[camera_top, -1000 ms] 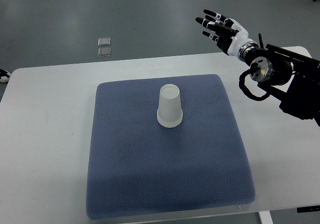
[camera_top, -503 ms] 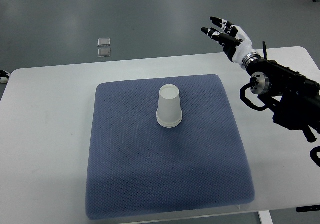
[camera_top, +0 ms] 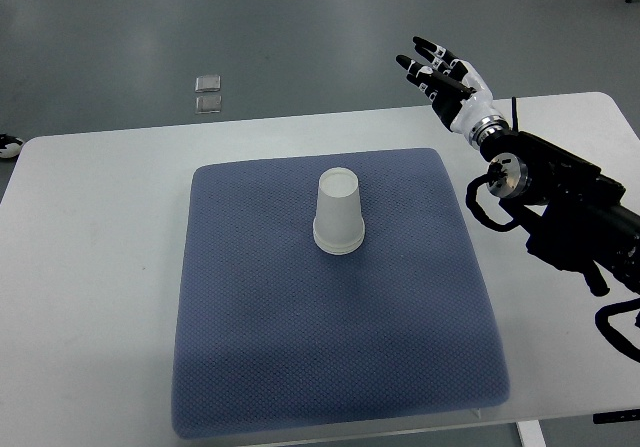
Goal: Stack paper cups
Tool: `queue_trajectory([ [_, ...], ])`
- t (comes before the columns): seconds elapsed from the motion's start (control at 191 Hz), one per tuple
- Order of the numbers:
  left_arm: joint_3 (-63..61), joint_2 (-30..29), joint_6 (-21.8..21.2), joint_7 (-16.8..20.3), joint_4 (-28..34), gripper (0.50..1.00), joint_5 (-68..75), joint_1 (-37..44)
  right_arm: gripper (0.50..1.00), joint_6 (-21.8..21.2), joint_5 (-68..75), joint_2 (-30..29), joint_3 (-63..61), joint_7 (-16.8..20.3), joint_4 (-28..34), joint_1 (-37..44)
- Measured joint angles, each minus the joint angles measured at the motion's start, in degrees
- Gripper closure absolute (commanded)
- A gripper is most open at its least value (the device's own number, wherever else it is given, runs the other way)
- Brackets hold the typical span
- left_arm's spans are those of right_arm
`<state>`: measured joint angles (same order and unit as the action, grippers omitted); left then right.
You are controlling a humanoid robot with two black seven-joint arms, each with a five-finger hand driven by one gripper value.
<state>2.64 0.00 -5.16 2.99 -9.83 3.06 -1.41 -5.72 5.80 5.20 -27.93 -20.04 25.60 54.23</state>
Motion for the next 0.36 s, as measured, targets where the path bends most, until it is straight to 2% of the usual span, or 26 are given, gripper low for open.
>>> queue_trajectory([
  [0.267, 0.0, 0.0, 0.0, 0.0, 0.0, 0.500, 0.0, 0.0, 0.587, 0.2, 0.0, 0.5, 0.0, -0.1, -0.6, -2.8],
  [0.356, 0.0, 0.0, 0.0, 0.0, 0.0, 0.500, 0.0, 0.0, 0.587, 0.2, 0.0, 0.8, 0.0, -1.3, -0.7, -3.1],
])
